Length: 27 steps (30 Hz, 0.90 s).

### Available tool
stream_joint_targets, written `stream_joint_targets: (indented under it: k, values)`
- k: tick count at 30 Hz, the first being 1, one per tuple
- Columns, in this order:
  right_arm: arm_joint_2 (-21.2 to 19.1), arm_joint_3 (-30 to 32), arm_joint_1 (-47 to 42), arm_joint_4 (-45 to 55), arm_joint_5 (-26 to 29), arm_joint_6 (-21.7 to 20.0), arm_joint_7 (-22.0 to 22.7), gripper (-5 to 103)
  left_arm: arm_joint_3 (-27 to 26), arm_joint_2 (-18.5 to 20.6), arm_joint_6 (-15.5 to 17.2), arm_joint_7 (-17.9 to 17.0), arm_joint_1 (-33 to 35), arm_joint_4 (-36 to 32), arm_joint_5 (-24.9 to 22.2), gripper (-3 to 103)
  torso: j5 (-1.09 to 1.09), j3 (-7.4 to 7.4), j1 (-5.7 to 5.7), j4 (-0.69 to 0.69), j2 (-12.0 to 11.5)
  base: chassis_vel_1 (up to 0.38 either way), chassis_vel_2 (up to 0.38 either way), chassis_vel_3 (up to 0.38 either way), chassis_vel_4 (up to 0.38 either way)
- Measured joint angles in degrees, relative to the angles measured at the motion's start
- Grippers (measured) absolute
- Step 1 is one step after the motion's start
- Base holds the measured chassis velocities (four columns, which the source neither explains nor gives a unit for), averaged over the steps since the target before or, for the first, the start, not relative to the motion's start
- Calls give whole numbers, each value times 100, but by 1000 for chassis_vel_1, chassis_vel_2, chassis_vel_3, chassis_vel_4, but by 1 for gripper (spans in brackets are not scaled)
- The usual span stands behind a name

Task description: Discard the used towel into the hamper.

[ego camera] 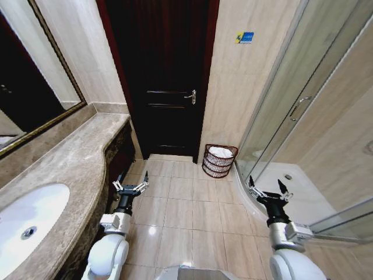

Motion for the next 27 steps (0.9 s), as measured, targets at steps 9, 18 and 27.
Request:
stream_joint_targets:
  k: [9,18,27]
  values:
    - [0,0,0,-2,1,0,0,100,0,0,0,0,0,4,0,100,0,0,0,0,0,0,0,0,0]
    - [0,0,0,-2,1,0,0,100,0,0,0,1,0,5,0,100,0,0,0,0,0,0,0,0,0]
    - [0,0,0,-2,1,0,0,100,0,0,0,1,0,6,-1,100,0,0,0,0,0,0,0,0,0]
